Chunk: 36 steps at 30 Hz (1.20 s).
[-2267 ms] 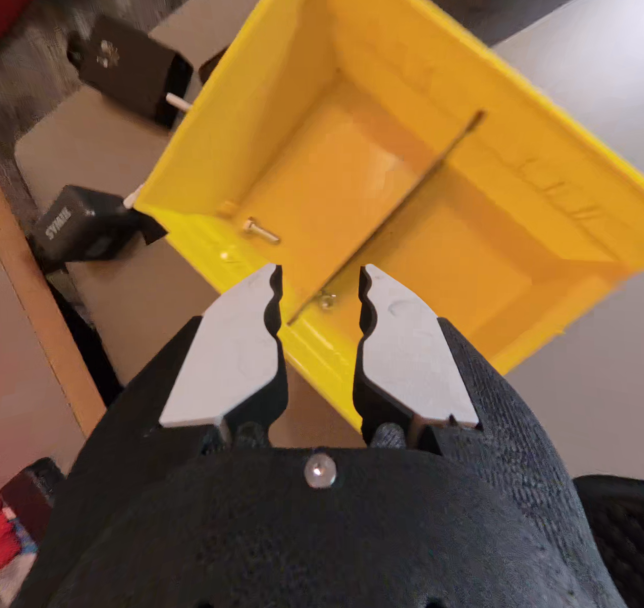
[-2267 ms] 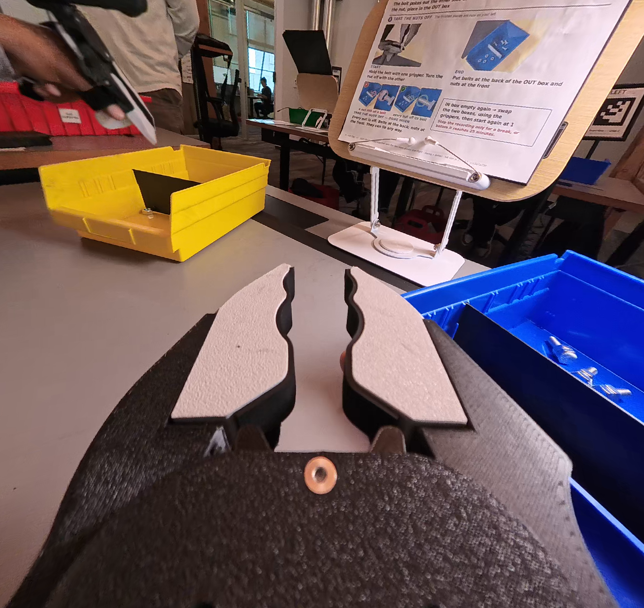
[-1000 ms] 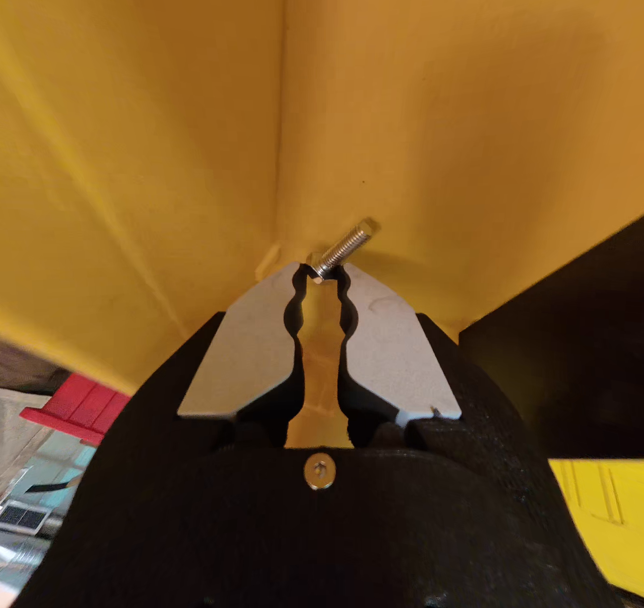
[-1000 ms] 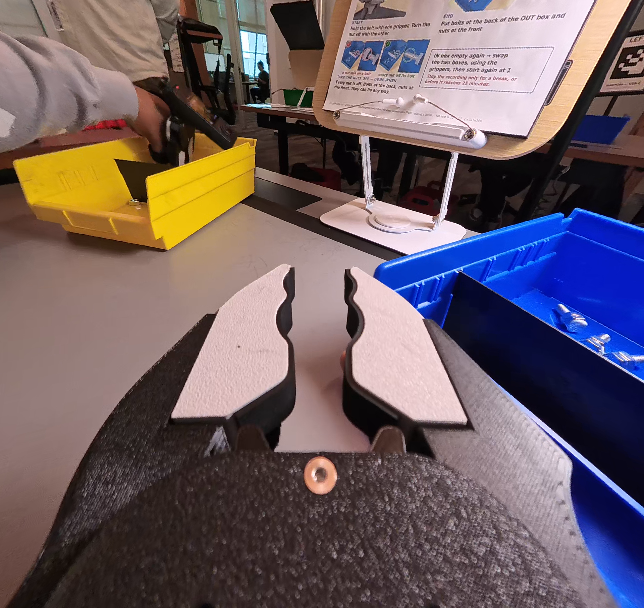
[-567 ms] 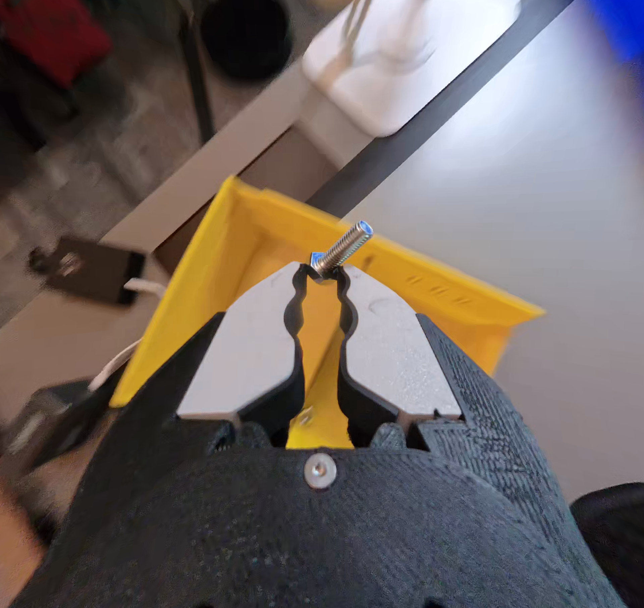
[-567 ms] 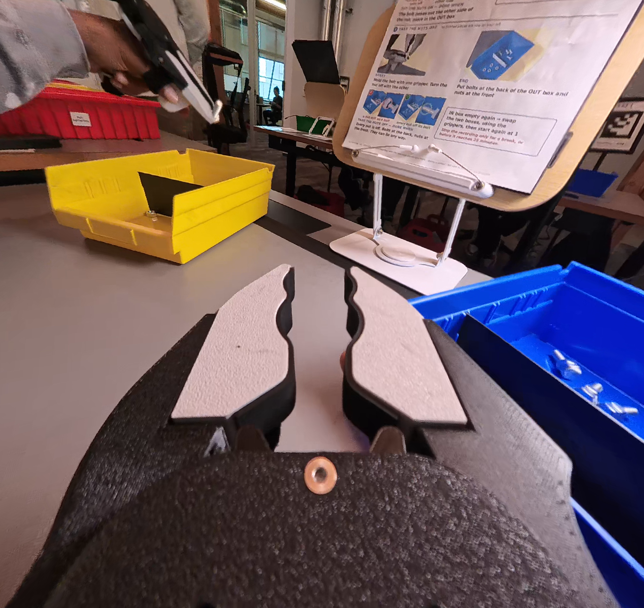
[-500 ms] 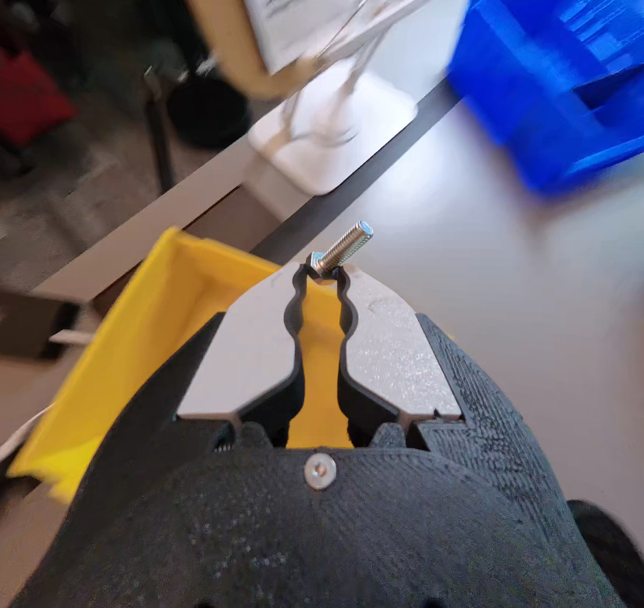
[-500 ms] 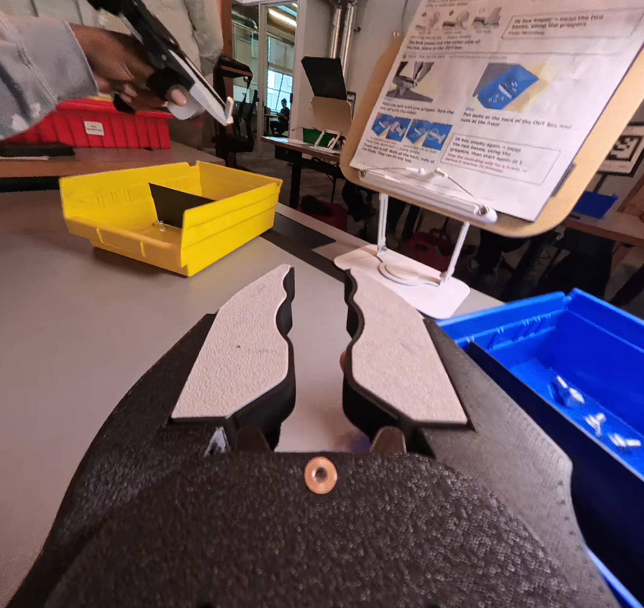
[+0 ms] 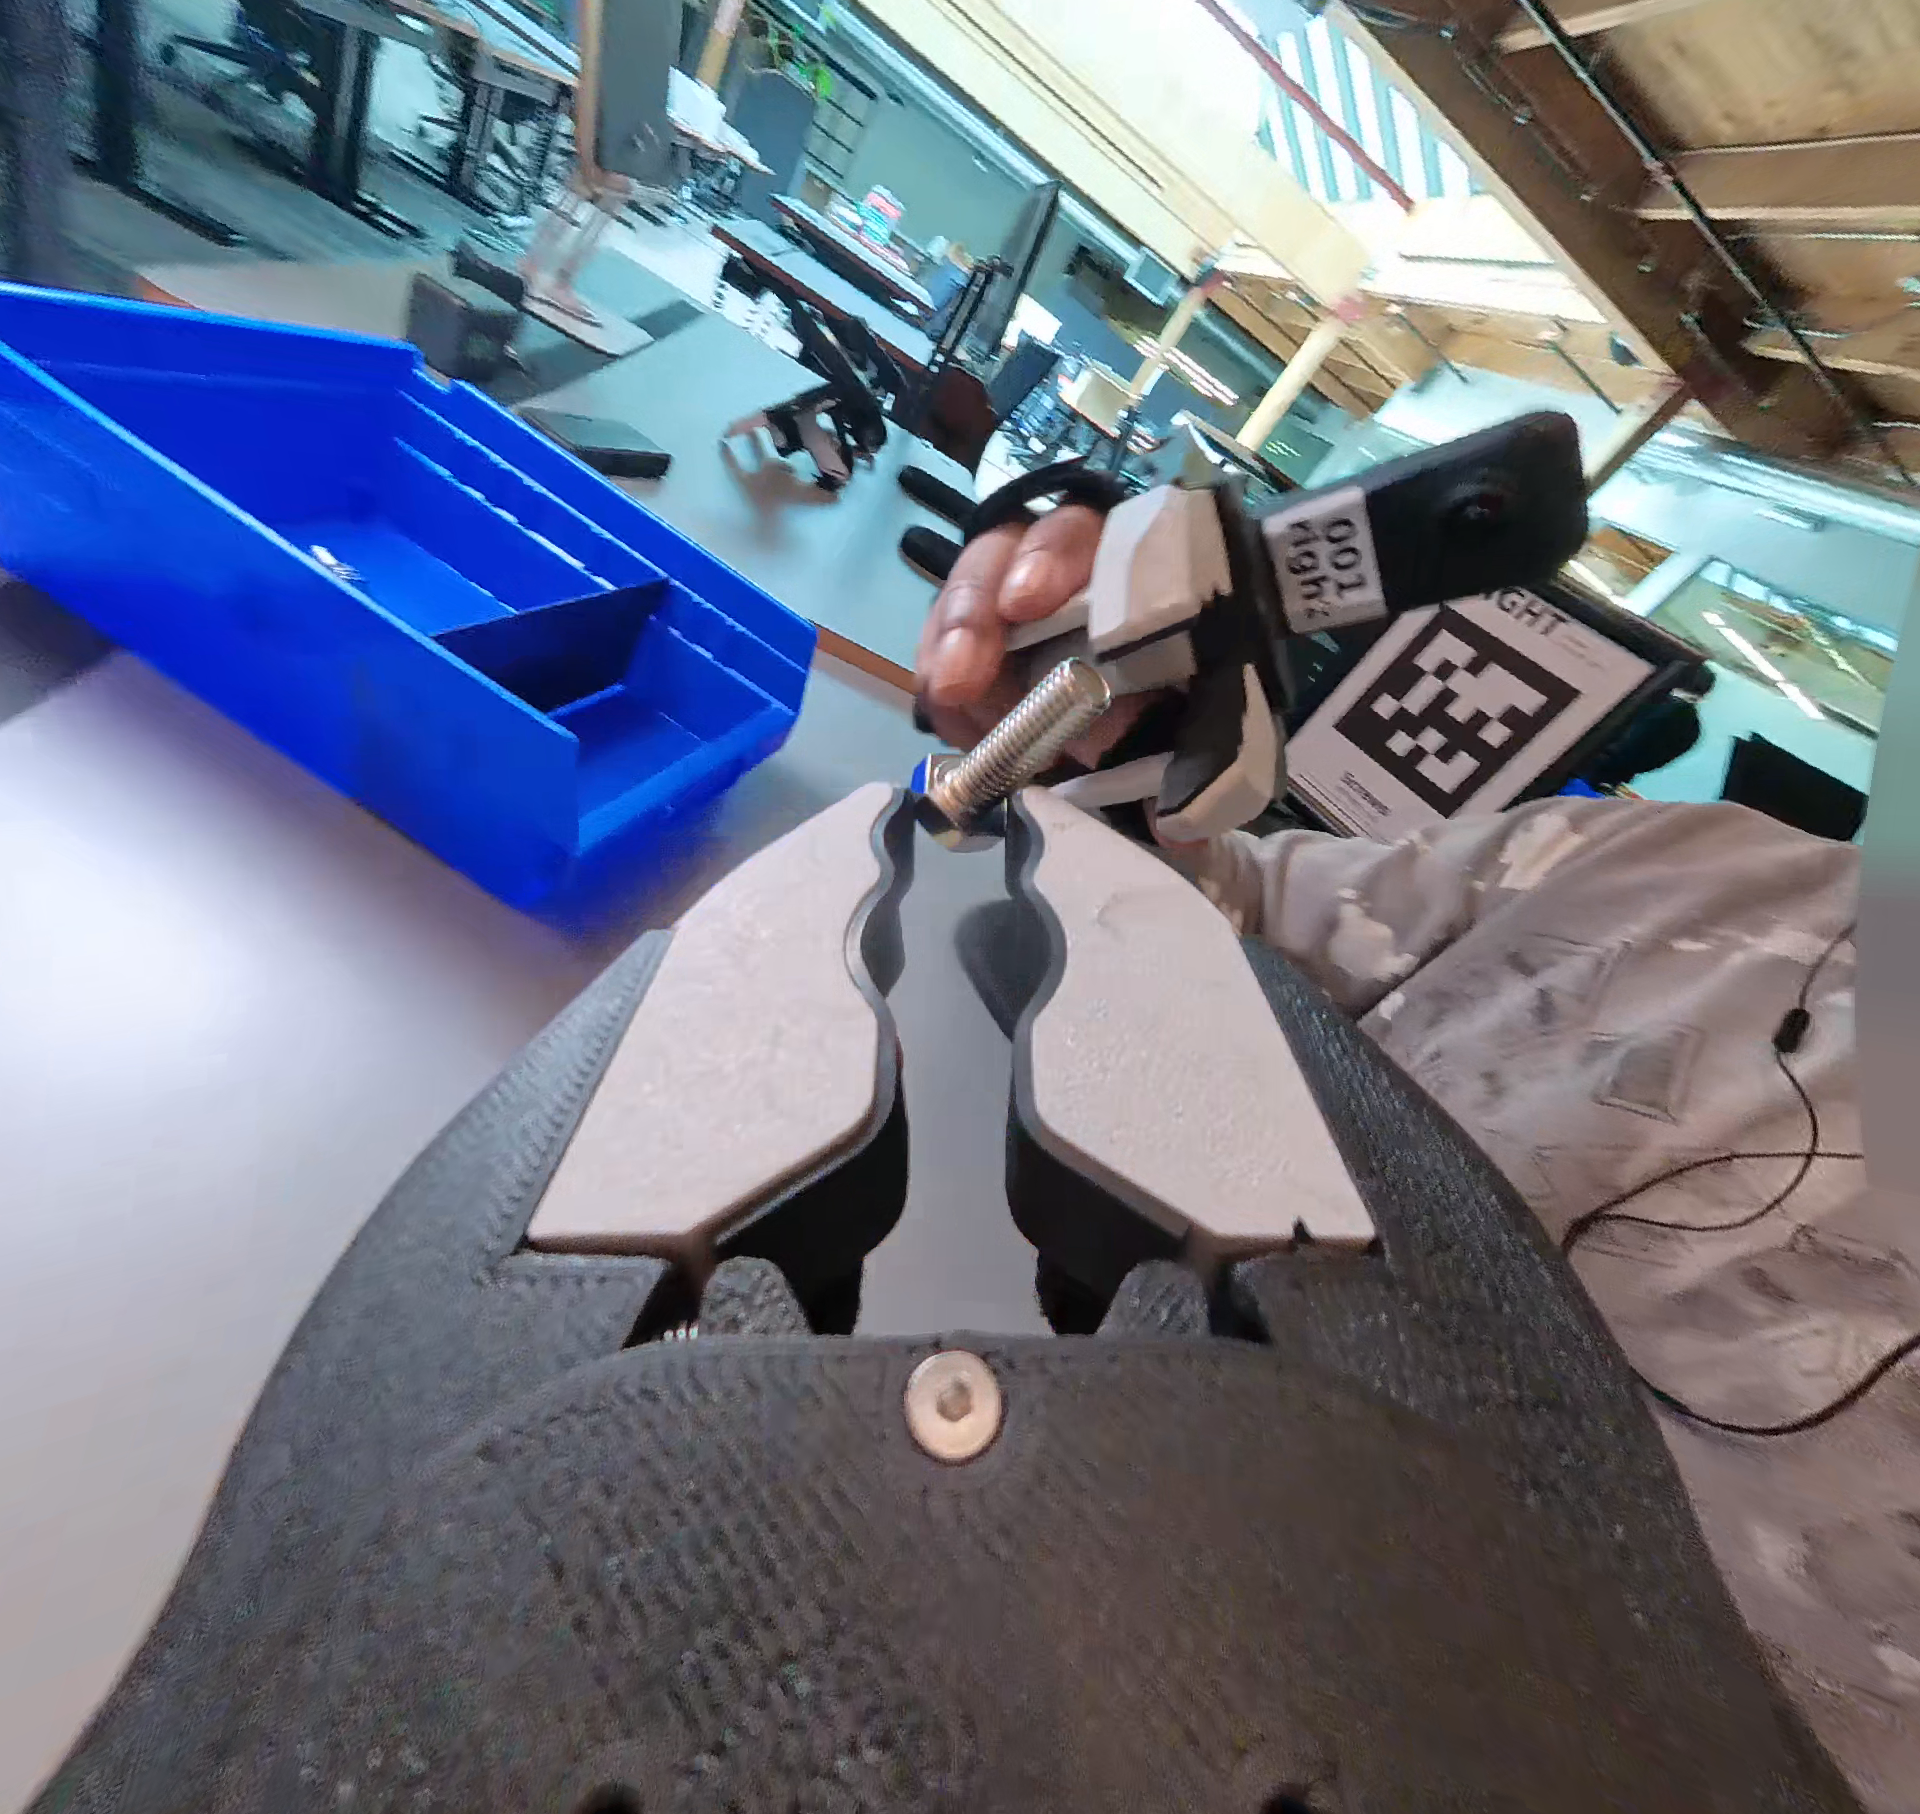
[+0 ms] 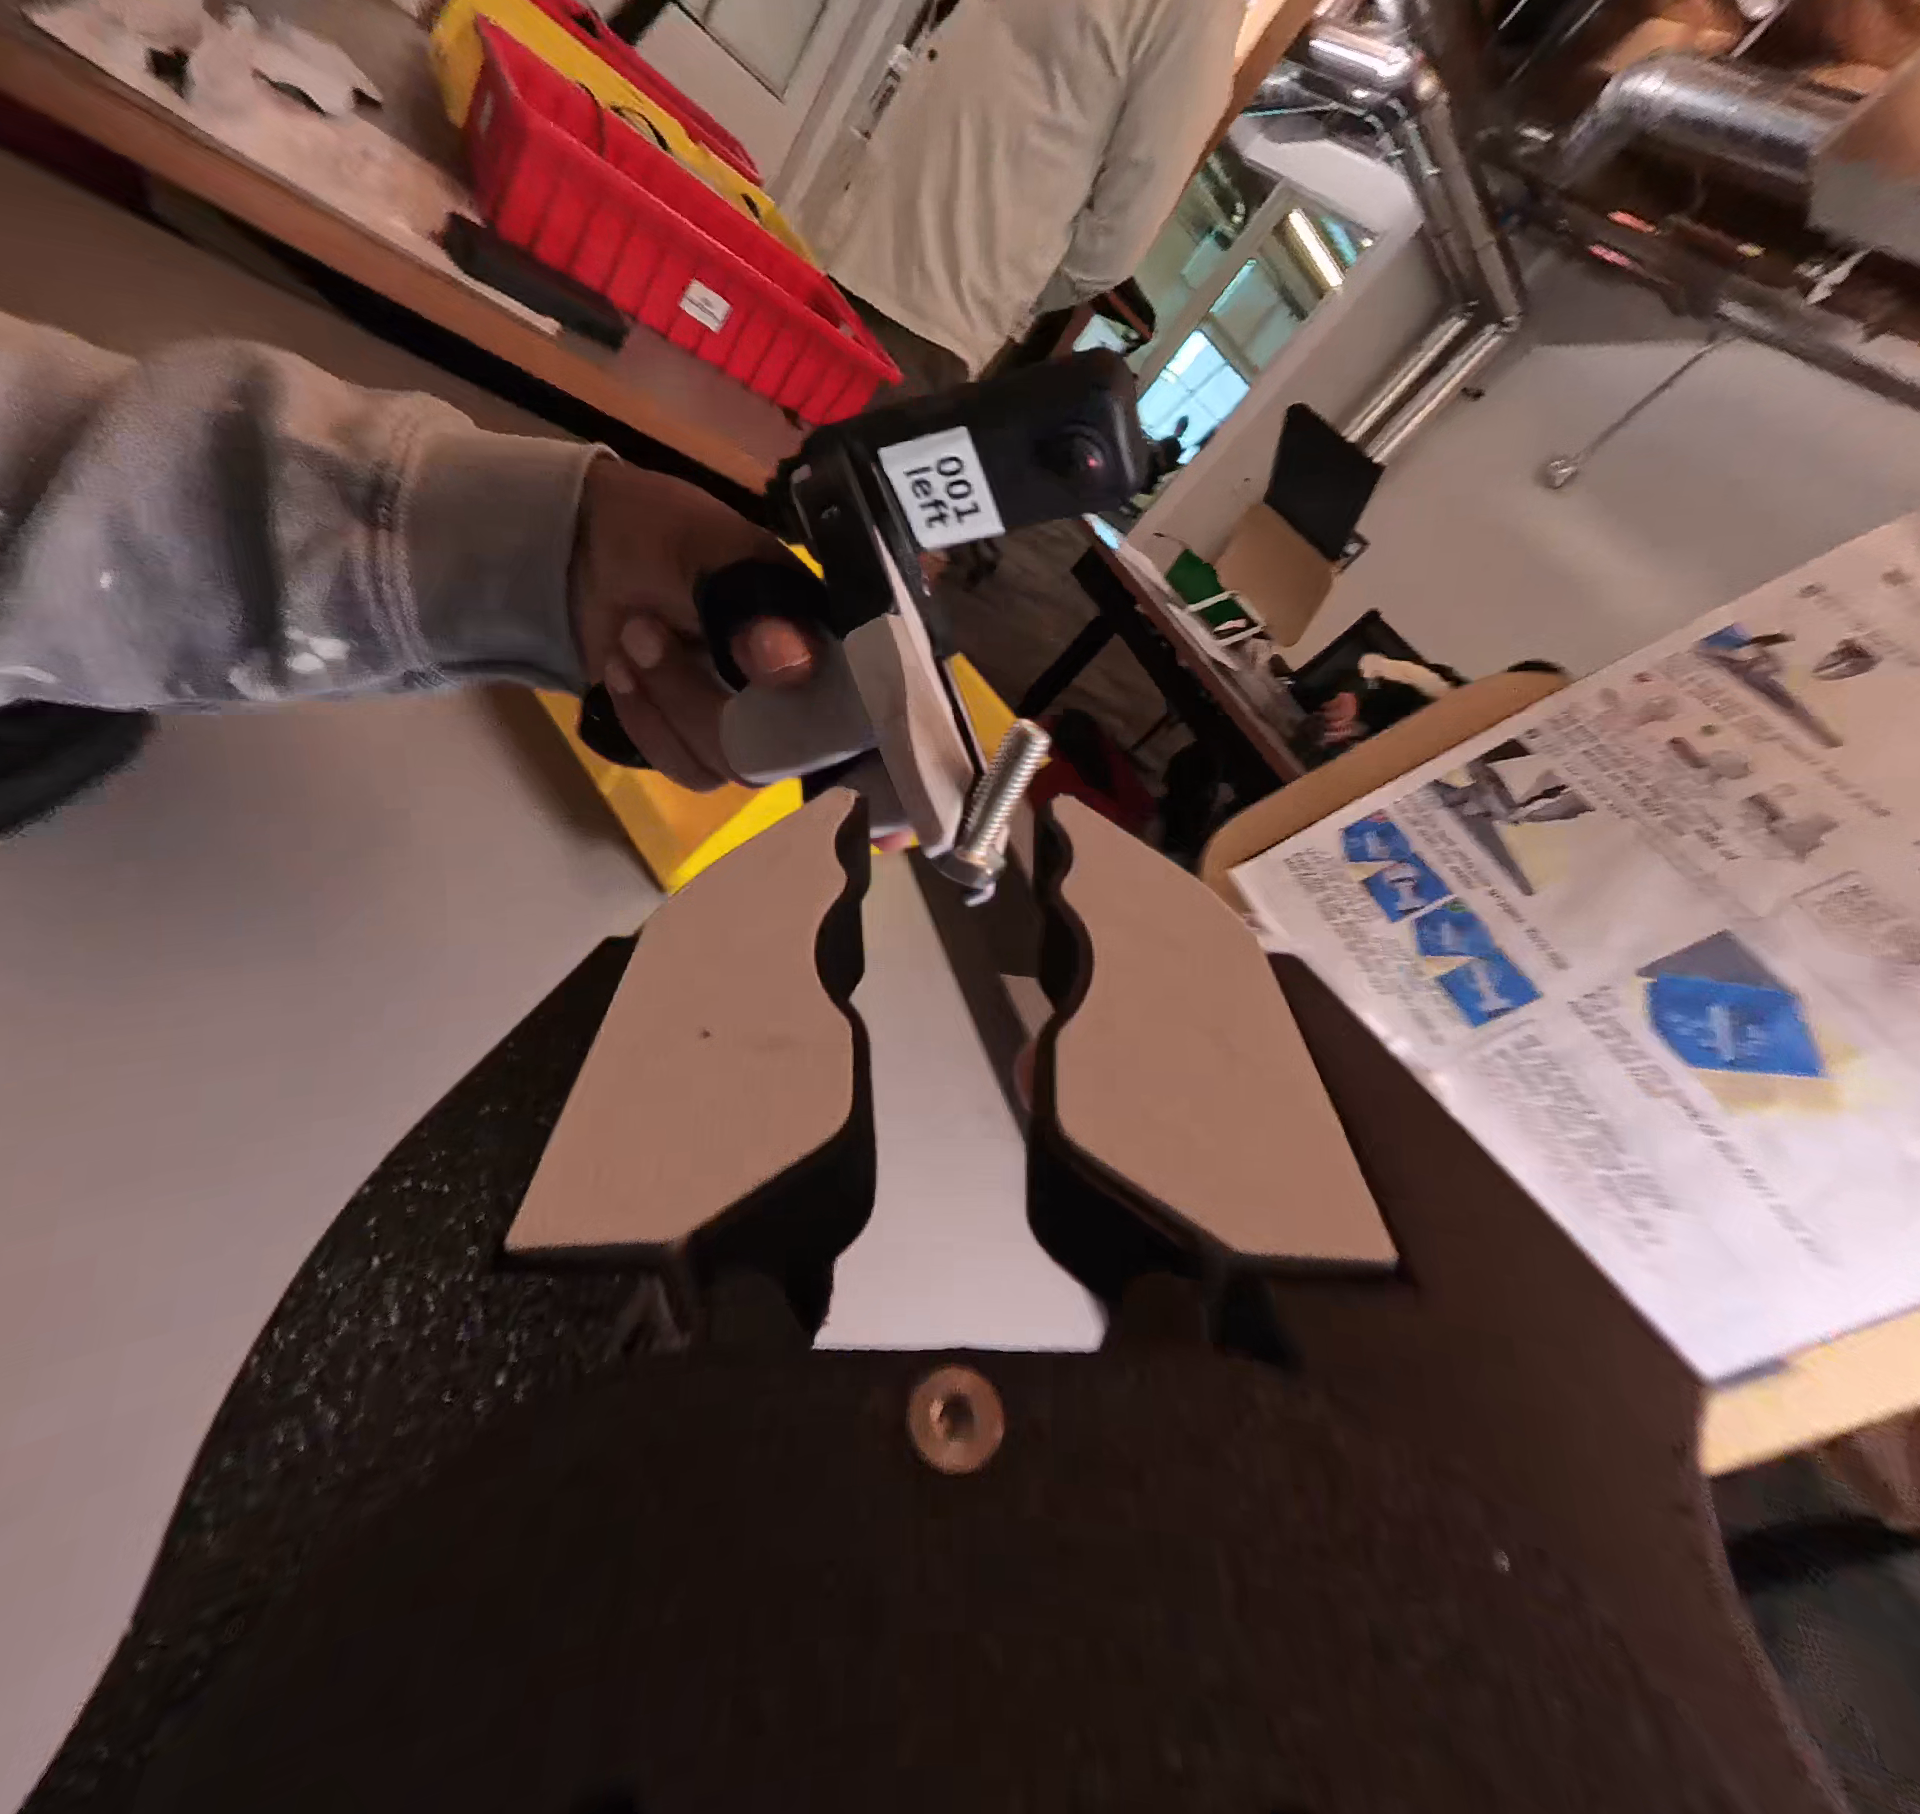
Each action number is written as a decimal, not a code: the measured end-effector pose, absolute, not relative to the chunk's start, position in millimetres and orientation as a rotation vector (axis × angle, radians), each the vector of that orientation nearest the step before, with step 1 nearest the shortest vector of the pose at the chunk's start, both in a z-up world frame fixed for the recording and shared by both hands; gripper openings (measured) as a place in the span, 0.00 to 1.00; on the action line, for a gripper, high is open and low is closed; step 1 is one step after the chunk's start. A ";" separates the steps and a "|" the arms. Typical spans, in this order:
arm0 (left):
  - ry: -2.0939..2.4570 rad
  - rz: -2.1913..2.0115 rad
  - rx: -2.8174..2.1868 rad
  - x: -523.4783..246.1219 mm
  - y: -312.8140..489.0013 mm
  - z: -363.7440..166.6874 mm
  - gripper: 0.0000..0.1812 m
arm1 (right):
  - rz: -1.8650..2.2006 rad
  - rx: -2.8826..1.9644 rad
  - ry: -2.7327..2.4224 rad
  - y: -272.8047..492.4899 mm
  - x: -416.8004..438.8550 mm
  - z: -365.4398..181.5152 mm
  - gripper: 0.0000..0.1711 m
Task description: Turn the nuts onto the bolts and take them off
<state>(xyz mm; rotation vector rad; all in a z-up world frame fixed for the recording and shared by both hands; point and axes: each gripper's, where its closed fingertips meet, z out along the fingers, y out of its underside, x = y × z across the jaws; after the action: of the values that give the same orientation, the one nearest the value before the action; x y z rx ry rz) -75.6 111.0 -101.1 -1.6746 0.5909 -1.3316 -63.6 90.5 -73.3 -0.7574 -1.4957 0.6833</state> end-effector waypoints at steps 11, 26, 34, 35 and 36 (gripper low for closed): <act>0.759 -1.252 -1.802 -47.9 102.2 -129.9 0.10 | 1.153 -1.012 -1.522 95.6 -68.1 -102.0 0.06; 0.877 -1.135 -1.675 -39.6 87.5 -113.1 0.10 | 1.606 -1.123 -1.498 81.0 -56.7 -93.1 0.05; 0.786 -1.143 -1.610 -44.8 96.5 -100.6 0.06 | 1.673 -1.141 -1.372 91.7 -54.9 -80.6 0.11; 0.757 -1.142 -1.596 -48.9 98.7 -97.3 0.06 | 1.673 -1.140 -1.345 95.8 -52.6 -76.7 0.13; 0.731 -1.146 -1.576 -52.8 100.1 -93.3 0.06 | 1.653 -1.148 -1.327 100.9 -50.6 -75.1 0.14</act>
<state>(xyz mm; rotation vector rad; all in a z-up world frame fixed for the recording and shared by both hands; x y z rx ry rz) -52.8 100.1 -93.3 -1.5760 0.7309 -1.1460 -50.6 100.9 -75.1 -1.1480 -1.3275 1.6528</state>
